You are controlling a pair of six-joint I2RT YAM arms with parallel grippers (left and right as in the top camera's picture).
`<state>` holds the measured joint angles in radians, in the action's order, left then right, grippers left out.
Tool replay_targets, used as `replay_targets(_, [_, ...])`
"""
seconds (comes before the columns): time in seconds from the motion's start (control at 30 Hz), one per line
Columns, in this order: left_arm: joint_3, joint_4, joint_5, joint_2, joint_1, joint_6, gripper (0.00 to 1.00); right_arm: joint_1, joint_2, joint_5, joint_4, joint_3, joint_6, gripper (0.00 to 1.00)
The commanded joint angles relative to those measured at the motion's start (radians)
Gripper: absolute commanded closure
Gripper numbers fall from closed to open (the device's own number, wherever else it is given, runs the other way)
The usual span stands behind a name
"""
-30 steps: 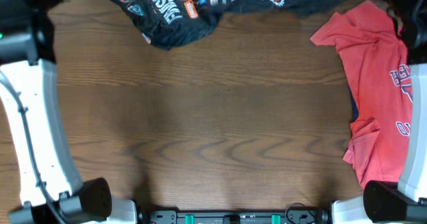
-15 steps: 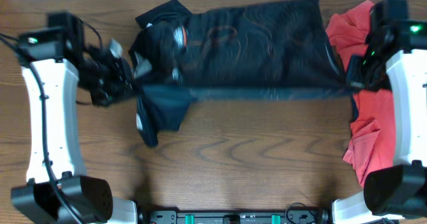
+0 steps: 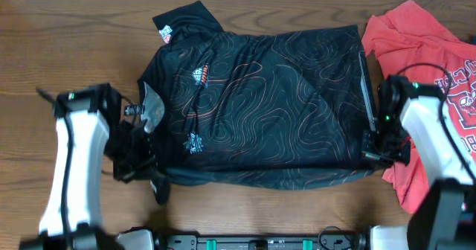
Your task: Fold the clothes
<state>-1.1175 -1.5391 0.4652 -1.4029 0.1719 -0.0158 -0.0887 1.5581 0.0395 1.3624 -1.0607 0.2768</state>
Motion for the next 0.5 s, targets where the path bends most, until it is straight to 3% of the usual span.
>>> replay_targets(0.0, [0.026, 0.005, -0.014, 0.097, 0.001, -0.023, 0.94, -0.017, -0.097, -0.030, -0.013, 0.002, 0.048, 0.99])
replay_targets(0.1, [0.026, 0.046, -0.014, 0.156, 0.001, -0.027, 0.94, -0.017, -0.147, -0.030, -0.061, 0.002, 0.060, 0.99])
replay_targets(0.23, [0.027, 0.222, -0.014, 0.174, 0.001, -0.049, 0.94, -0.016, -0.154, -0.029, -0.201, 0.003, 0.058, 0.99])
replay_targets(0.47, [0.027, 0.541, -0.002, 0.068, 0.002, -0.153, 0.94, -0.015, -0.101, -0.030, -0.455, 0.003, 0.044, 0.99])
